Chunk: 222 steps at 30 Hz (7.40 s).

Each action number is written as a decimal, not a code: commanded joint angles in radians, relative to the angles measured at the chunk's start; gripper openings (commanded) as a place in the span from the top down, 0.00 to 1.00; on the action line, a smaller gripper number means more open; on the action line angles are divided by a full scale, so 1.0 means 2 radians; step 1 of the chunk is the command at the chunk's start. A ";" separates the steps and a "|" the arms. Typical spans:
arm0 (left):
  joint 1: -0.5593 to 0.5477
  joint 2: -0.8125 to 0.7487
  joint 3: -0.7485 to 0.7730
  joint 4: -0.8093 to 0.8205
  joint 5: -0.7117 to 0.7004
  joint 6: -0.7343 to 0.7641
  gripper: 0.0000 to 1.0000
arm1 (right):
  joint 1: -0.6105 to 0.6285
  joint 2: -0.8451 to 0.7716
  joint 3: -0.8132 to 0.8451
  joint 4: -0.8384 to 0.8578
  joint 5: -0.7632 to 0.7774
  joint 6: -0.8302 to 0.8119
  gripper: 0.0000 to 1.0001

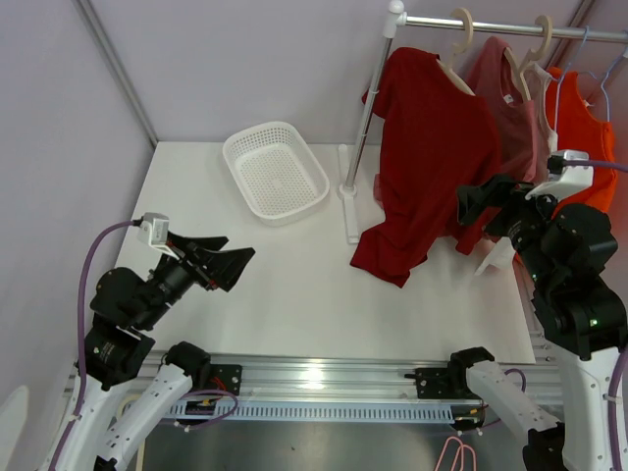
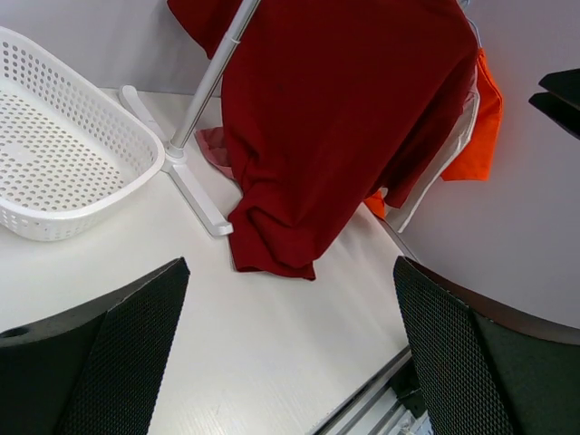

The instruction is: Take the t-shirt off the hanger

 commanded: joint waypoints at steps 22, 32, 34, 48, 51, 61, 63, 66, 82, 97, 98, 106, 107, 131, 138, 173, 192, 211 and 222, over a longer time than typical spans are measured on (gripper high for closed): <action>-0.003 0.017 0.058 -0.043 -0.044 0.033 0.01 | -0.001 0.073 0.041 0.053 -0.002 -0.009 0.00; -0.003 0.077 0.133 -0.053 -0.018 0.038 0.00 | -0.014 0.288 0.203 0.169 -0.032 -0.040 0.11; -0.003 0.070 0.124 -0.048 -0.018 0.043 0.00 | -0.020 0.323 0.226 0.197 -0.030 -0.050 0.19; -0.003 0.064 0.120 -0.053 -0.064 0.078 0.00 | -0.036 0.493 0.387 0.248 0.007 -0.094 0.25; -0.003 0.065 0.117 -0.050 -0.070 0.082 0.01 | -0.040 0.514 0.413 0.241 0.003 -0.093 0.35; -0.003 0.076 0.117 -0.046 -0.070 0.088 0.01 | -0.047 0.530 0.417 0.243 -0.002 -0.088 0.61; -0.003 0.073 0.114 -0.046 -0.073 0.088 0.01 | -0.047 0.531 0.414 0.241 -0.003 -0.088 0.67; -0.002 0.071 0.111 -0.047 -0.077 0.089 0.00 | -0.049 0.527 0.404 0.245 -0.003 -0.088 0.75; -0.003 0.063 0.106 -0.048 -0.083 0.091 0.00 | -0.085 0.520 0.374 0.300 -0.081 -0.057 1.00; -0.003 0.061 0.101 -0.046 -0.084 0.092 0.01 | -0.090 0.489 0.384 0.327 -0.115 -0.057 1.00; -0.003 0.061 0.099 -0.044 -0.084 0.091 0.01 | -0.089 0.481 0.384 0.330 -0.118 -0.057 1.00; -0.003 0.057 0.100 -0.043 -0.083 0.089 0.01 | -0.072 0.412 0.324 0.332 -0.102 -0.086 1.00; -0.003 0.056 0.100 -0.043 -0.084 0.089 0.00 | -0.072 0.400 0.307 0.349 -0.101 -0.087 1.00; -0.154 0.104 0.008 0.168 -0.067 0.117 0.00 | 0.186 0.301 0.246 0.162 0.439 0.091 1.00; -0.385 0.194 0.014 0.249 -0.237 0.286 0.01 | 0.223 0.337 0.269 0.139 0.546 0.096 1.00; -0.430 0.314 0.007 0.382 -0.221 0.332 0.99 | 0.269 0.368 0.257 0.194 0.563 0.034 1.00; -0.545 0.153 -0.134 0.343 -0.291 0.300 0.99 | 0.142 0.382 0.302 0.112 0.440 0.067 1.00; -0.280 0.309 -0.006 0.260 -0.242 0.134 0.99 | 0.212 0.262 0.290 -0.026 0.267 0.121 1.00; -0.166 0.442 0.310 0.081 -0.176 0.125 0.99 | 0.212 0.178 0.236 0.002 0.292 0.072 1.00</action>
